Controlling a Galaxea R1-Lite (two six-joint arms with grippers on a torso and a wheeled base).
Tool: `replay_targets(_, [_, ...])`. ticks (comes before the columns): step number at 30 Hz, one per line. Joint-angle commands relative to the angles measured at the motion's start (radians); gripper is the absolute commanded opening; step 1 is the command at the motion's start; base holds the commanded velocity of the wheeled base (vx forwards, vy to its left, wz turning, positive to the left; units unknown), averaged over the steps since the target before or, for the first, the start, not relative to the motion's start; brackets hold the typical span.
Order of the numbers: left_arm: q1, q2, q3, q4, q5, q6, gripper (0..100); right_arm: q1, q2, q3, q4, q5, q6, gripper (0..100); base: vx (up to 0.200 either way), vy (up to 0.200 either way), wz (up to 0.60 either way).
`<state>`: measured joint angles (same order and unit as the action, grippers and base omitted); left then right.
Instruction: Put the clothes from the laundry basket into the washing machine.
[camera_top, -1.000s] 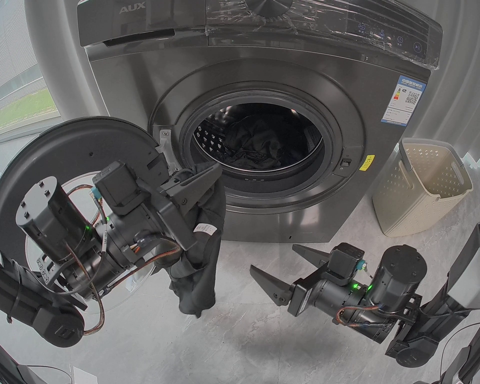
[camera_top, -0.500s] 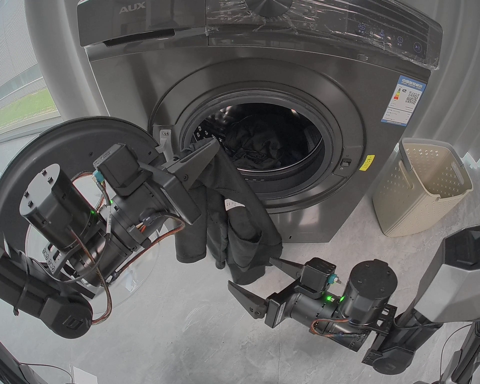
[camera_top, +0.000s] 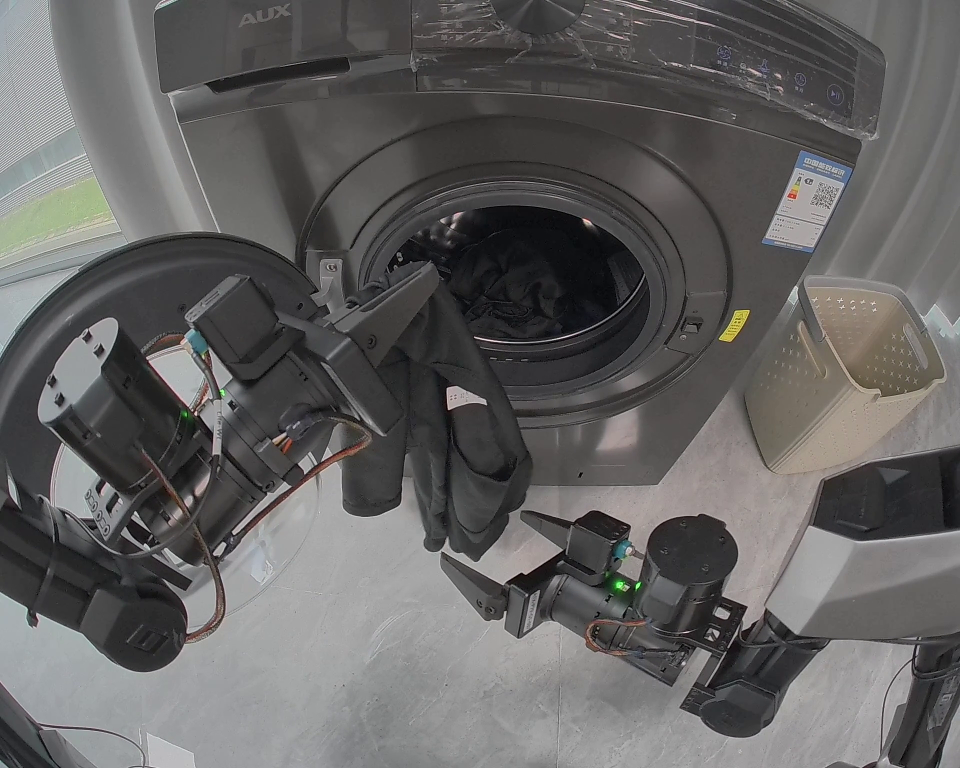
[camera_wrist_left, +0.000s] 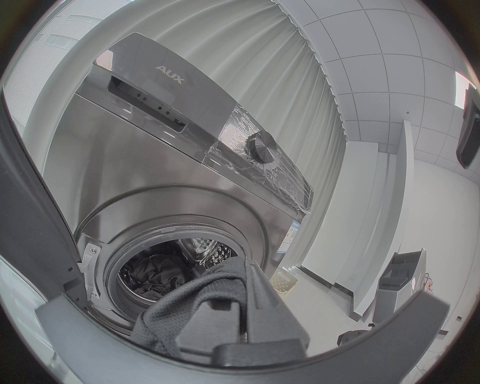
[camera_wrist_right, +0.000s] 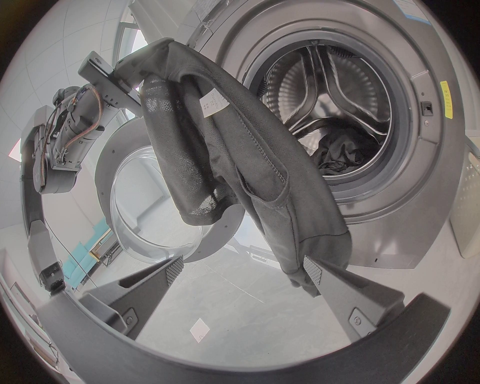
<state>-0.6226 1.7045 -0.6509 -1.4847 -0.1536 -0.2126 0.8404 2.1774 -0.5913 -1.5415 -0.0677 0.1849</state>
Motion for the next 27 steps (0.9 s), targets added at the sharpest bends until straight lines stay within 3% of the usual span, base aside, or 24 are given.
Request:
replay_targets(1, [0.0, 0.001, 0.0, 0.0, 0.0, -0.001, 0, 0.011, 0.042, -0.05, 0.001, 0.014, 0.001, 100, 0.0, 0.0, 0.0])
replay_targets(16, [0.001, 0.0, 0.002, -0.005, 0.0, -0.001, 0, -0.009, 0.143, -0.183, 0.006, 0.028, 0.001, 100, 0.0, 0.0, 0.0])
replay_targets(24, [0.009, 0.0, 0.0, -0.008, -0.001, -0.001, 0, -0.07, 0.212, -0.282, 0.001, 0.031, -0.01, 100, 0.0, 0.0, 0.0])
replay_targets(25, [0.01, 0.0, -0.001, -0.008, -0.001, -0.002, 0, -0.08, 0.212, -0.289, 0.0, 0.031, -0.019, 0, 0.0, 0.0, 0.0])
replay_targets(27, [0.01, 0.0, 0.0, -0.008, -0.001, -0.002, 0, -0.086, 0.211, -0.289, 0.0, 0.032, -0.024, 0, 0.0, 0.0, 0.0])
